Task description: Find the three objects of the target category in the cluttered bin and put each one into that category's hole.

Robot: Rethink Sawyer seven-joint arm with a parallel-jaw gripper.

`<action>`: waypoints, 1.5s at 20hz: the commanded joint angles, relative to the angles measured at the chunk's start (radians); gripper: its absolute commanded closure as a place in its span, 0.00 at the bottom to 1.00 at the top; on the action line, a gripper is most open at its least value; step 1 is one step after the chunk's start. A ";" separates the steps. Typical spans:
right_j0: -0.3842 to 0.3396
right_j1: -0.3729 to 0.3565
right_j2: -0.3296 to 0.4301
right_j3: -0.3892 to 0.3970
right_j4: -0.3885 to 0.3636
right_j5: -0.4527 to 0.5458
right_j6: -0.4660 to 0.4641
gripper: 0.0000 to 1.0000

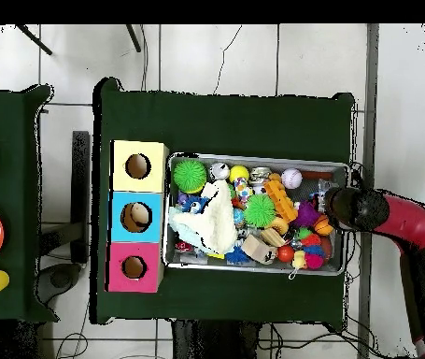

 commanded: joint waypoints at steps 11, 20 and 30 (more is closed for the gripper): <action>0.030 0.002 0.037 0.043 -0.036 -0.032 -0.147 0.00; 0.032 0.039 -0.004 0.060 -0.076 -0.144 -0.070 0.00; 0.041 0.077 0.021 -0.019 -0.025 -0.020 -0.130 0.00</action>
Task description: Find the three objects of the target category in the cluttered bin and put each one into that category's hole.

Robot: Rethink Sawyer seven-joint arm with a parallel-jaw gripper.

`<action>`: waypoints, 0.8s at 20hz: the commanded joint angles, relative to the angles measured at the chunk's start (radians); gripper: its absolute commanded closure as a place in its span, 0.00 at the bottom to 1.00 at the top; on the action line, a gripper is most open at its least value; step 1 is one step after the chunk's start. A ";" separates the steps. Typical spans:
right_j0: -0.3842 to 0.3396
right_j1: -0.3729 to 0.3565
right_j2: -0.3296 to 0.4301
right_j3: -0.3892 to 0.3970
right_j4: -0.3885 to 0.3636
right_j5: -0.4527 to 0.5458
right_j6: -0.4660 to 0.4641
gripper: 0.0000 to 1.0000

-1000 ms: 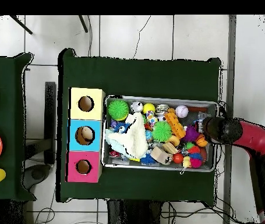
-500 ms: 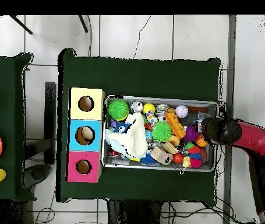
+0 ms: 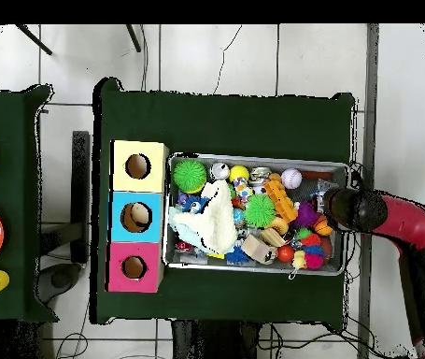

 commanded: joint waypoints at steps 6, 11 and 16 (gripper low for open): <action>0.062 0.066 0.000 -0.041 -0.014 0.050 -0.093 0.00; 0.075 -0.003 -0.005 -0.026 0.004 0.108 -0.104 0.00; 0.071 0.028 -0.001 -0.037 0.006 0.084 -0.100 0.00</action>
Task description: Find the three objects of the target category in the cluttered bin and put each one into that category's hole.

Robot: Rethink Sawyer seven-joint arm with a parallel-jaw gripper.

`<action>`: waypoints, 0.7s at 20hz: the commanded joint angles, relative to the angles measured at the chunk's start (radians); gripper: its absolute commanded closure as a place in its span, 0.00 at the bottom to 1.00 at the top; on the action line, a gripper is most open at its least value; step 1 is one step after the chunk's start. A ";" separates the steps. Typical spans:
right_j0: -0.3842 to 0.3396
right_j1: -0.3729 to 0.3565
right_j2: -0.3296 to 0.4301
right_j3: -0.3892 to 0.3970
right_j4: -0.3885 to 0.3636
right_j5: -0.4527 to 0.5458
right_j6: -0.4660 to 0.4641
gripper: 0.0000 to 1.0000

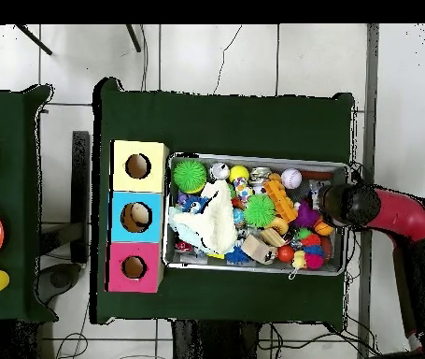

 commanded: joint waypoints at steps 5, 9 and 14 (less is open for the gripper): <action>0.031 0.030 0.009 -0.023 0.009 0.045 -0.089 0.00; 0.031 0.040 0.010 -0.025 0.008 0.031 -0.082 0.00; 0.025 0.044 0.011 -0.017 0.004 0.012 -0.085 0.00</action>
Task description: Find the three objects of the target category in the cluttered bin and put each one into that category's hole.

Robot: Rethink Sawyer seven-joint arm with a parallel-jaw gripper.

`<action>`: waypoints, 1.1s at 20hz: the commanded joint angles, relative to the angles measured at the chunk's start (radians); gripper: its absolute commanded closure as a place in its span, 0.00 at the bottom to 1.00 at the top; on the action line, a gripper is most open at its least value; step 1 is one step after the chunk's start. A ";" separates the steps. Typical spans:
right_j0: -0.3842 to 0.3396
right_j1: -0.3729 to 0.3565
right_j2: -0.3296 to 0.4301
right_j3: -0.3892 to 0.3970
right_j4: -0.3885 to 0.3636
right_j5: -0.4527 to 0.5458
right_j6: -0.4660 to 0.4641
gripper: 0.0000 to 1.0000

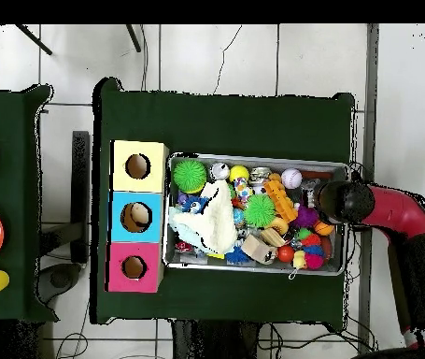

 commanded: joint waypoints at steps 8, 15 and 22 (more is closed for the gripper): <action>-0.002 0.022 0.008 0.023 -0.020 -0.077 -0.051 1.00; -0.004 0.047 0.008 -0.004 -0.017 -0.048 -0.072 1.00; 0.004 0.020 0.010 -0.006 0.000 -0.007 -0.075 1.00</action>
